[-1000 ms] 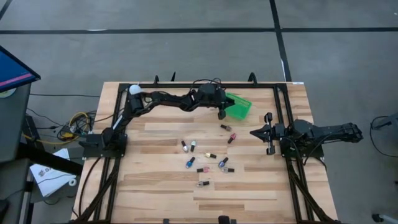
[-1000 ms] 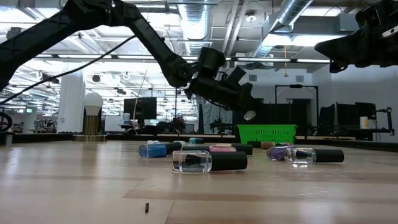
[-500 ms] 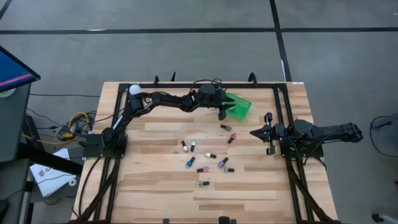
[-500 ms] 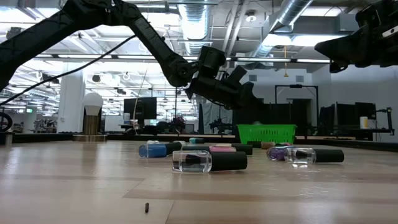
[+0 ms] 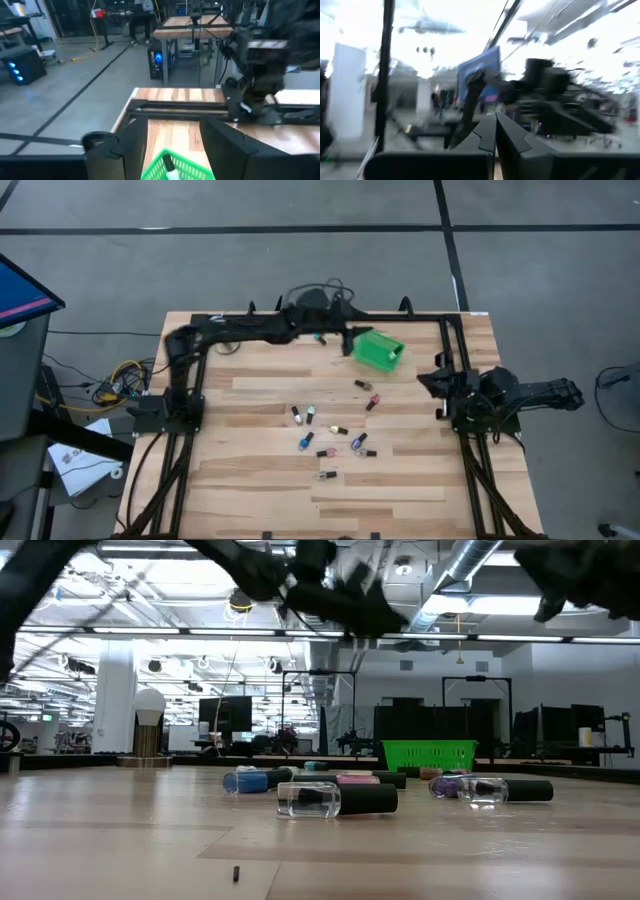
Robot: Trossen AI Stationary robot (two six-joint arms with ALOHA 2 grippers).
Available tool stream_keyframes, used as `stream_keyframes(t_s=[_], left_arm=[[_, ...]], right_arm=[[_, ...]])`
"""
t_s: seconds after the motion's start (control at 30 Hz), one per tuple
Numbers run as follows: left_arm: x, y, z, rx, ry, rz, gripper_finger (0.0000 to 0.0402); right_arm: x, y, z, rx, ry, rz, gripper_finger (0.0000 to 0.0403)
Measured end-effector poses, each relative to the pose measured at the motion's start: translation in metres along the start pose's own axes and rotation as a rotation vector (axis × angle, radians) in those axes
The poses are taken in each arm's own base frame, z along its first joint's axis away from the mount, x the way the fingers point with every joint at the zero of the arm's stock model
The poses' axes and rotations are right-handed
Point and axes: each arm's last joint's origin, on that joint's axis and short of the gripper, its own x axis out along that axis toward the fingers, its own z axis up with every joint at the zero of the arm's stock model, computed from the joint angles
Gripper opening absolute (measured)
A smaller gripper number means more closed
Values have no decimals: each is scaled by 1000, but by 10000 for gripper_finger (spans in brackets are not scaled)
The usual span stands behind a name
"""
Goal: Pick & Place Nail Polish
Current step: Put the light blue nail polish into the green bin
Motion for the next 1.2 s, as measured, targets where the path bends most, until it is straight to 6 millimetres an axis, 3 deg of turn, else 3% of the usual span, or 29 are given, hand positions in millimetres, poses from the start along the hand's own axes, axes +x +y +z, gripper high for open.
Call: stream_keyframes(t_s=[0.13,0.23,0.4,0.6,0.73,0.87,1.03,1.2], left_arm=[[-60,-5,45,11,-35,9,167],[-105,-10,58,42,-56,59,160],[-174,-19,54,63,-85,204,145],[-227,-27,29,48,-110,332,134],[-230,-29,3,-38,-61,386,135],[-212,-28,-21,-62,42,338,149],[-174,-24,-60,-70,228,265,195],[-143,-13,-96,-74,373,116,253]], right_arm=[[2,-5,15,-3,-53,-104,0],[7,-9,30,-7,-68,-175,0],[32,-15,55,-29,6,-323,0],[95,-20,72,-99,239,-394,0],[134,-22,98,-96,289,-413,0],[161,-24,115,-121,471,-416,17],[179,-26,122,-122,649,-423,70],[184,-20,113,-98,724,-369,123]])
